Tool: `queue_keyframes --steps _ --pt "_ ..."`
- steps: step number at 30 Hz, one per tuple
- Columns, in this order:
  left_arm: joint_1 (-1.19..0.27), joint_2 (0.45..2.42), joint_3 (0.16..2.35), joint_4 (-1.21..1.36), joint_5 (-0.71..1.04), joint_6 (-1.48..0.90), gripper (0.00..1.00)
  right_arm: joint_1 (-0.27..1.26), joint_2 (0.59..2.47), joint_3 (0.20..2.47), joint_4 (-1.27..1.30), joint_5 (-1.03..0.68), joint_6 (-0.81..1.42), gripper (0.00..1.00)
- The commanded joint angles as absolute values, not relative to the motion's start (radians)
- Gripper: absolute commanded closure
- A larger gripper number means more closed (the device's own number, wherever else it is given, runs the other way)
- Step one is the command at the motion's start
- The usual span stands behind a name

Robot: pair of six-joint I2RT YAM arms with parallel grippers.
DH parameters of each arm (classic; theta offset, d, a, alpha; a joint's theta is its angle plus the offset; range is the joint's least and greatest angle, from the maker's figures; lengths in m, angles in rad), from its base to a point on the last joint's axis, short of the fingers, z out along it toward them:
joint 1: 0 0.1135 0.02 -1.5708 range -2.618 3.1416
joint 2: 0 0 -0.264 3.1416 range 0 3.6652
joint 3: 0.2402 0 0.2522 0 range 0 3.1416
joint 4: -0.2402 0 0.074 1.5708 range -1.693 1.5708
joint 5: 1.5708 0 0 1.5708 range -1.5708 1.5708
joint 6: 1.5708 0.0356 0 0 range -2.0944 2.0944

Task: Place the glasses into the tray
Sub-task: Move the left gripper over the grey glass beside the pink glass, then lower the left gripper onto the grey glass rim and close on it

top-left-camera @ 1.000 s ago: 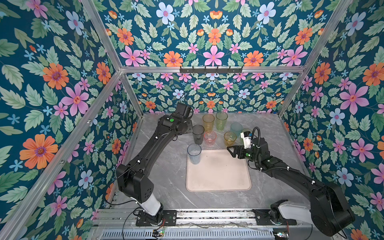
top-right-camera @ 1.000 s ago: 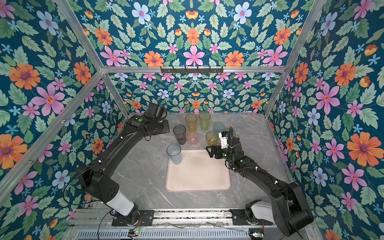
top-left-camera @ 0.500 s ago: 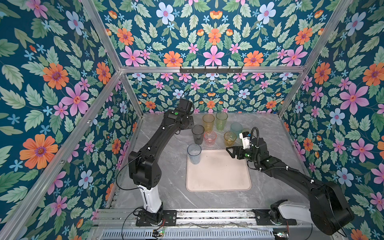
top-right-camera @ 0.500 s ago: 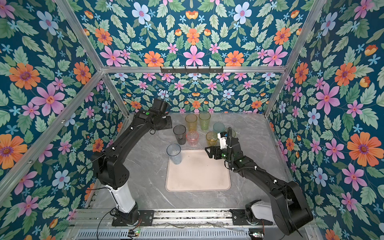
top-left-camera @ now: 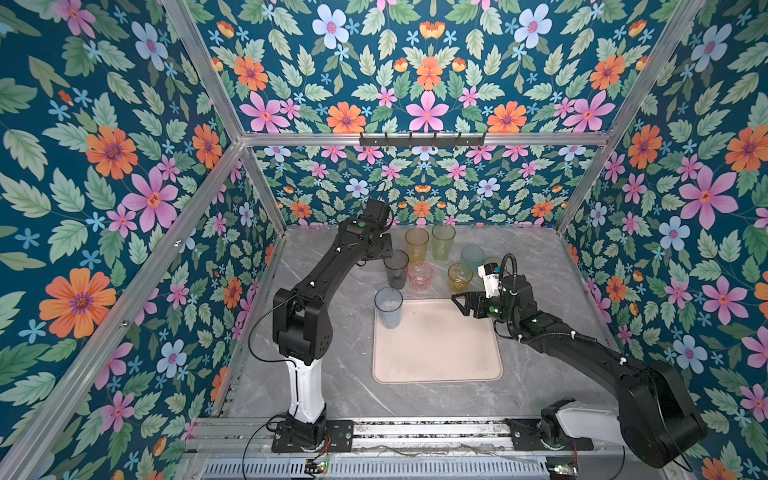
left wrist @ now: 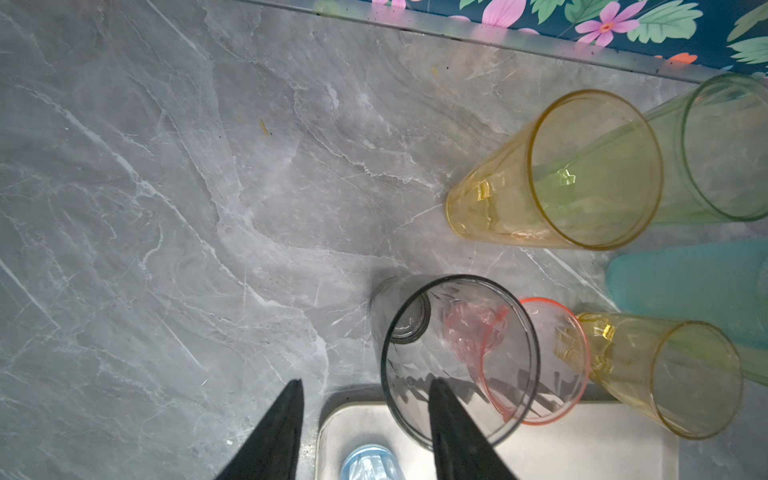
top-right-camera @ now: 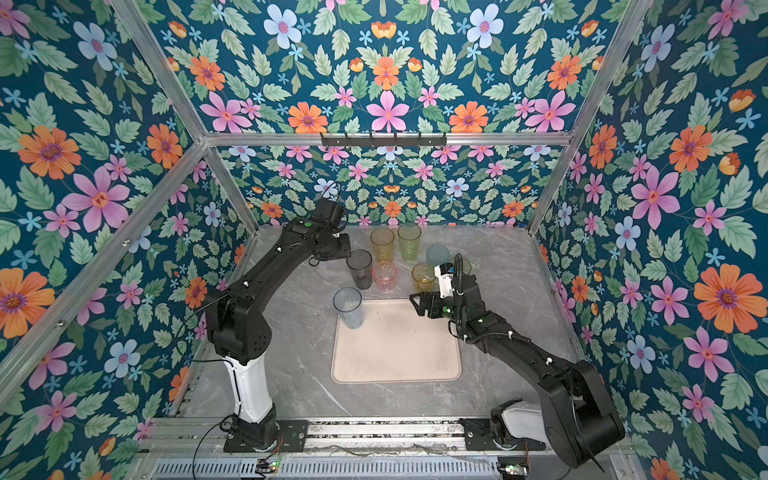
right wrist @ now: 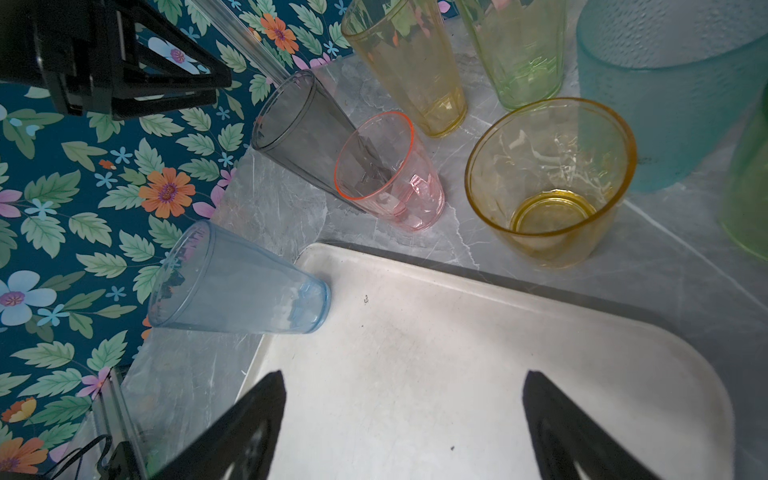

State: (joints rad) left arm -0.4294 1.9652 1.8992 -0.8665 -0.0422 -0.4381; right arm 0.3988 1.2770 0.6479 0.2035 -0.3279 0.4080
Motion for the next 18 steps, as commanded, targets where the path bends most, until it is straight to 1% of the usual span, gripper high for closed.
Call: queue_keyframes --steps 1,12,16,18 --pt "-0.428 1.980 1.904 -0.857 -0.020 -0.430 0.48 0.399 1.278 0.660 0.214 -0.315 0.389 0.09" --pt "-0.428 2.031 1.896 -0.823 0.014 -0.434 0.49 0.402 1.283 0.664 0.206 -0.311 0.389 0.09" --pt "-0.430 2.043 1.897 -0.825 0.015 -0.436 0.52 0.401 1.287 0.666 0.203 -0.310 0.389 0.09" --pt "-0.431 2.049 1.897 -0.825 0.022 -0.436 0.55 0.402 1.289 0.667 0.202 -0.308 0.387 0.09"
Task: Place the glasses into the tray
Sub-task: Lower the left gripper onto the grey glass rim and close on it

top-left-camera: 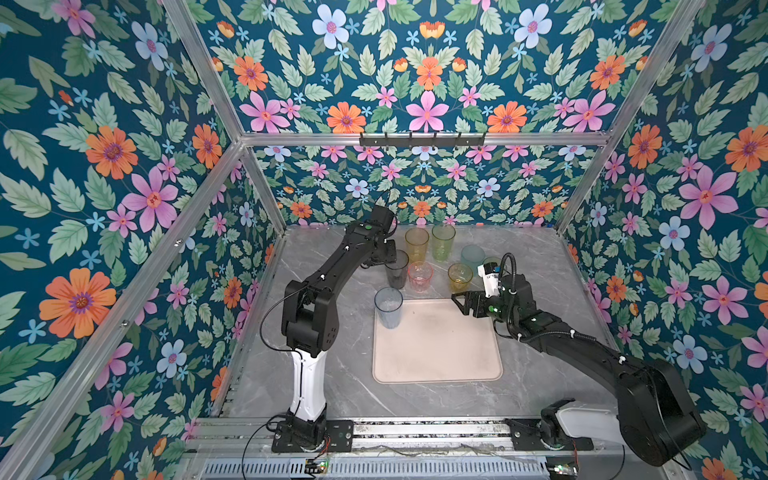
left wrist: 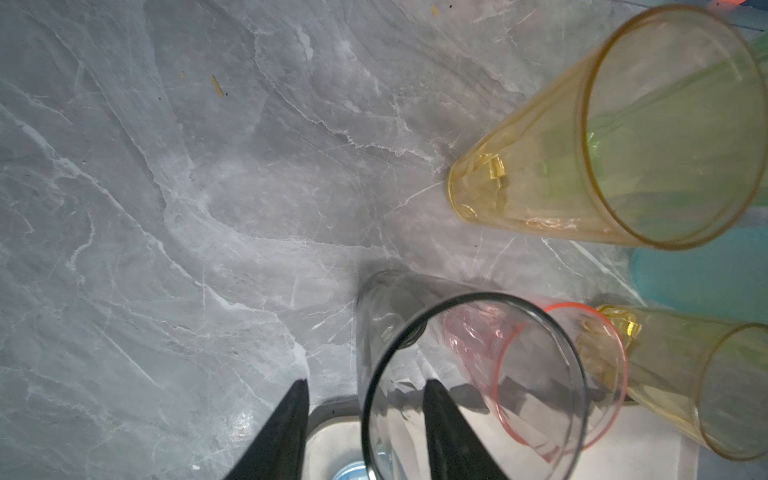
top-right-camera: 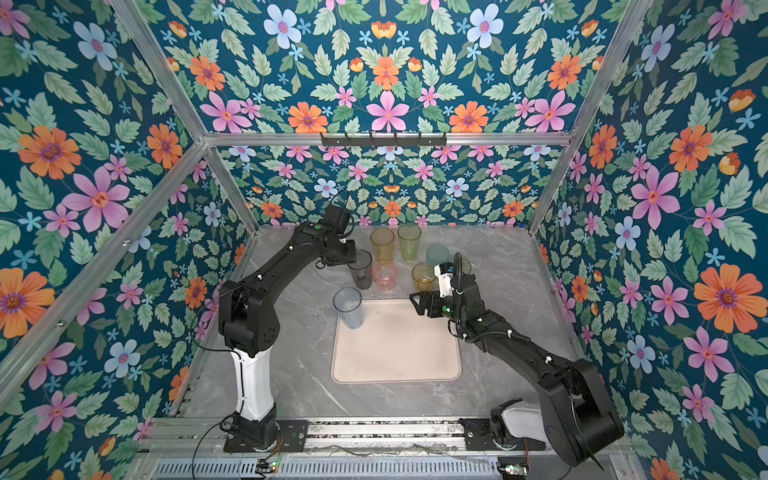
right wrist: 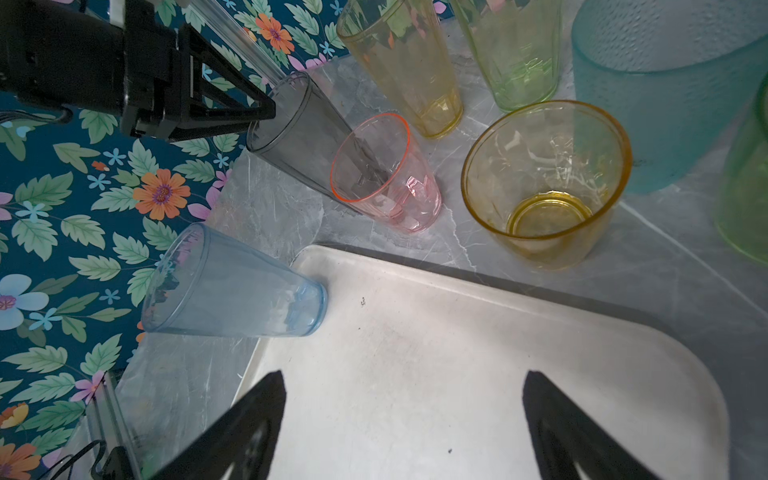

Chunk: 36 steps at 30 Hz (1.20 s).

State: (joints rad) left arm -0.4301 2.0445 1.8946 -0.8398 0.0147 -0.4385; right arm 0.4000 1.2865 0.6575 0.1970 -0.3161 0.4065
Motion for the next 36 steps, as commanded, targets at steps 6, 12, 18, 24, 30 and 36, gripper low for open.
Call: queue_keyframes --steps 6,12,18,24,30,36 --pt "-0.431 2.063 1.906 -0.825 0.031 -0.431 0.67 0.402 1.294 0.671 0.198 -0.307 0.388 0.10" --pt "-0.432 2.083 1.923 -0.833 0.047 -0.429 0.75 0.402 1.297 0.673 0.196 -0.305 0.386 0.09" --pt "-0.431 2.093 1.934 -0.841 0.046 -0.421 0.82 0.402 1.299 0.676 0.191 -0.304 0.386 0.09" --pt "-0.430 2.107 1.942 -0.841 0.044 -0.408 0.84 0.402 1.300 0.678 0.184 -0.301 0.384 0.09" --pt "-0.430 2.111 1.951 -0.871 0.043 -0.402 0.88 0.402 1.302 0.681 0.182 -0.299 0.383 0.10" --pt "-0.427 2.104 1.954 -0.879 0.035 -0.394 0.91 0.403 1.301 0.681 0.178 -0.299 0.384 0.10"
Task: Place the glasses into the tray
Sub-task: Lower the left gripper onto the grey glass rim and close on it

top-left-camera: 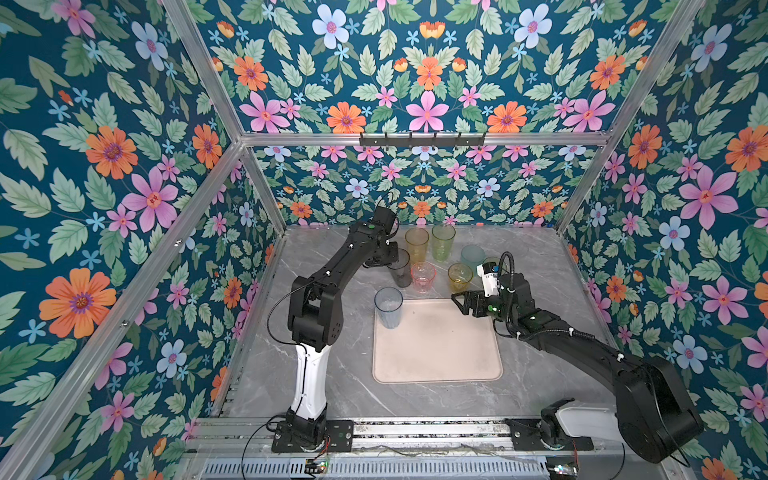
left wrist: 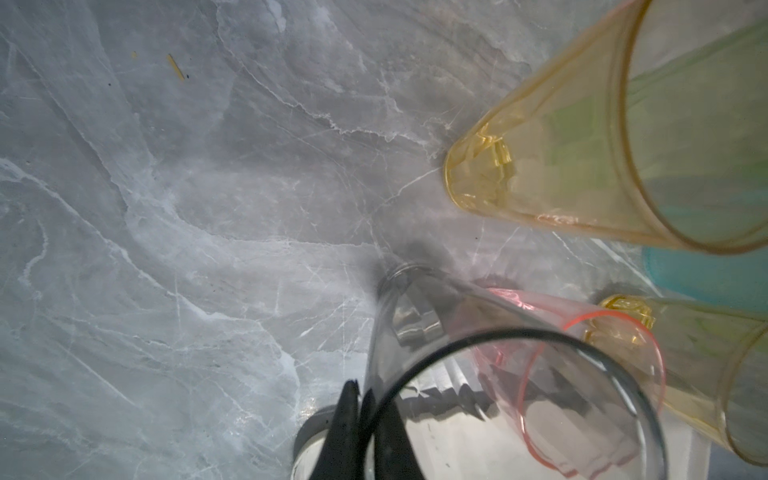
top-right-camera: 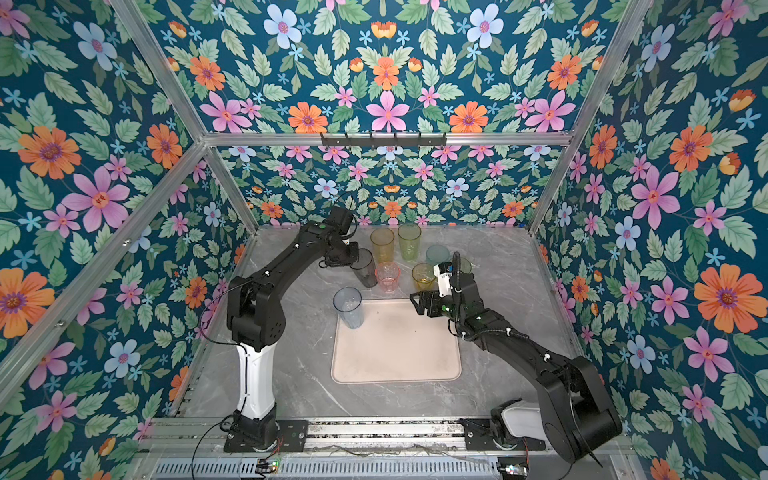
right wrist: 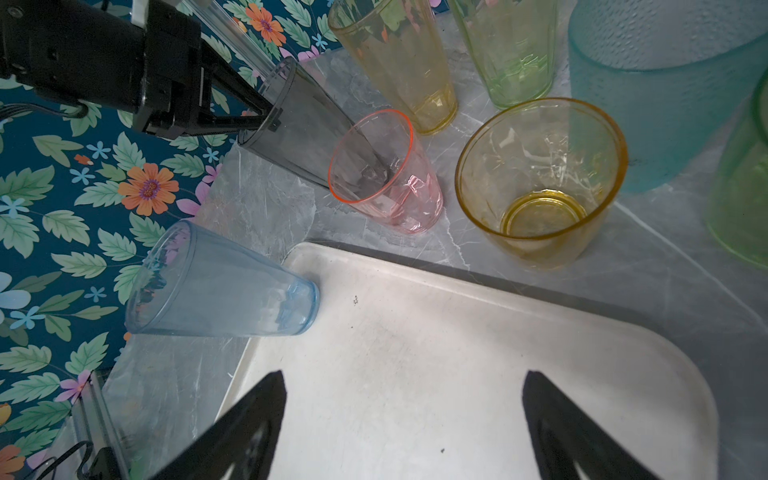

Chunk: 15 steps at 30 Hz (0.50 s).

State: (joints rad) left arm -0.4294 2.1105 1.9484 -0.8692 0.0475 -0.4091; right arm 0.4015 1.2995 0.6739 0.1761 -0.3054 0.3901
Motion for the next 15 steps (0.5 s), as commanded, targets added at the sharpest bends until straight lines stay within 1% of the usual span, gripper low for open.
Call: queue_keyframes --steps 1,15 --pt "-0.426 2.101 1.954 -0.881 0.034 -0.395 0.92 0.403 1.301 0.682 0.177 -0.299 0.384 0.10" --pt "-0.413 2.060 1.956 -0.915 0.003 -0.381 0.98 0.405 1.307 0.686 0.173 -0.299 0.384 0.10"
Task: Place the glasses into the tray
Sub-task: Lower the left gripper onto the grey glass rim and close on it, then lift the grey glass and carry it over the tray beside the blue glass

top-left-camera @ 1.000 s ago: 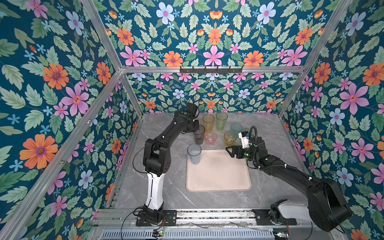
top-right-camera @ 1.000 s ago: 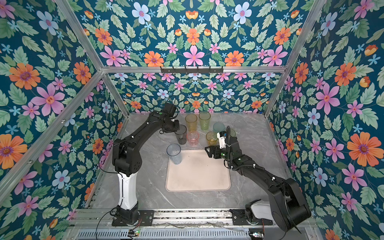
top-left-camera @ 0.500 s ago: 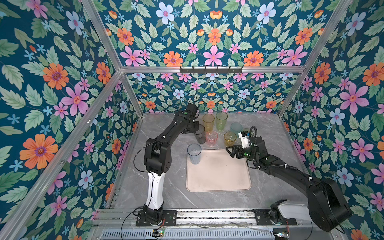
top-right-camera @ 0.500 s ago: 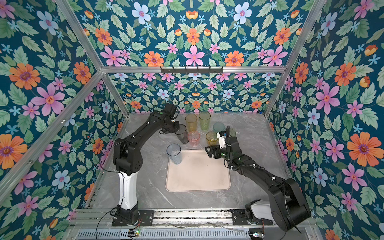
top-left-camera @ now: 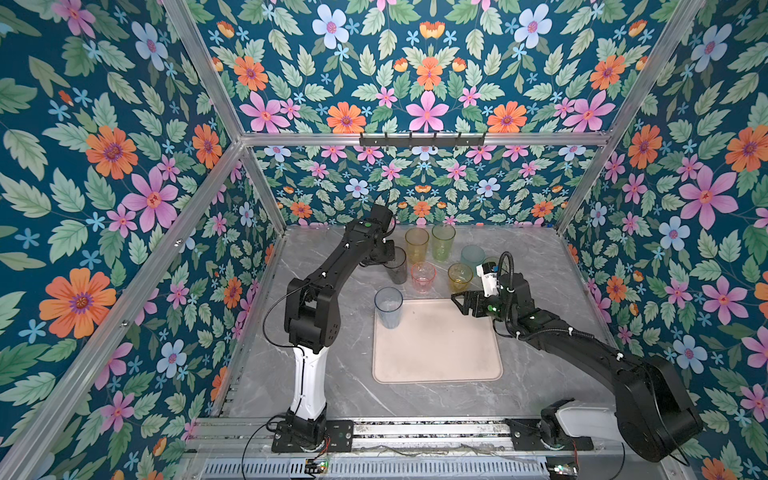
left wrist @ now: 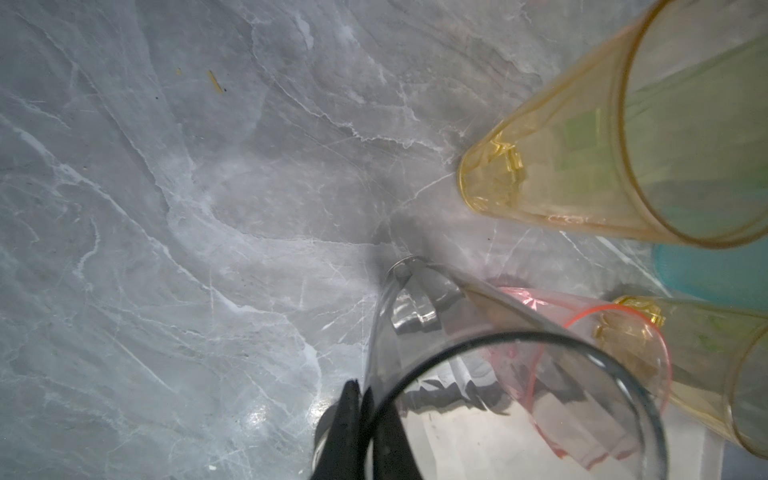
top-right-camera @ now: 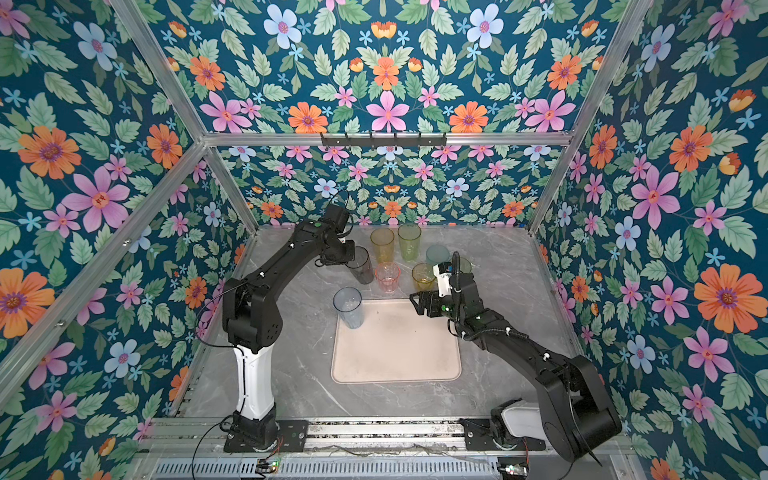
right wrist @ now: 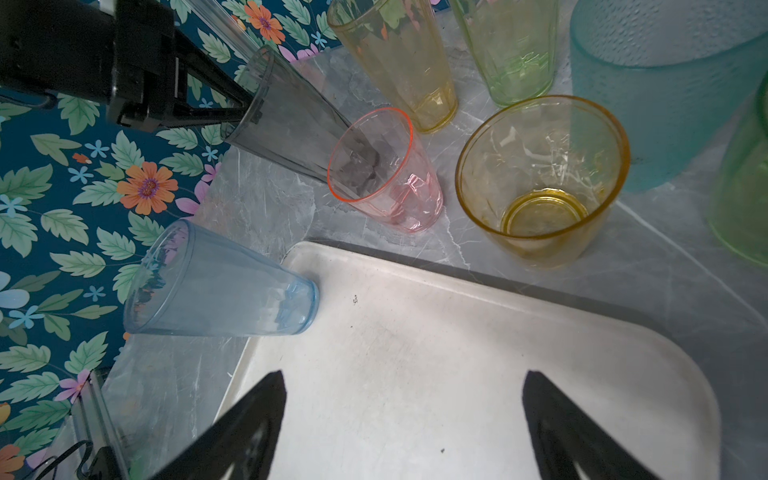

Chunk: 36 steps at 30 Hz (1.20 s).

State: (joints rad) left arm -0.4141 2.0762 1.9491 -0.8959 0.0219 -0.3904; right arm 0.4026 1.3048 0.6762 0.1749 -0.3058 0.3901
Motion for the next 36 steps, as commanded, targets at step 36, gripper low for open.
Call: queue_keyframes --steps 36 --pt "-0.385 1.602 1.627 -1.059 -0.230 -0.430 1.00 0.408 1.336 0.693 0.181 -0.291 0.382 0.10"
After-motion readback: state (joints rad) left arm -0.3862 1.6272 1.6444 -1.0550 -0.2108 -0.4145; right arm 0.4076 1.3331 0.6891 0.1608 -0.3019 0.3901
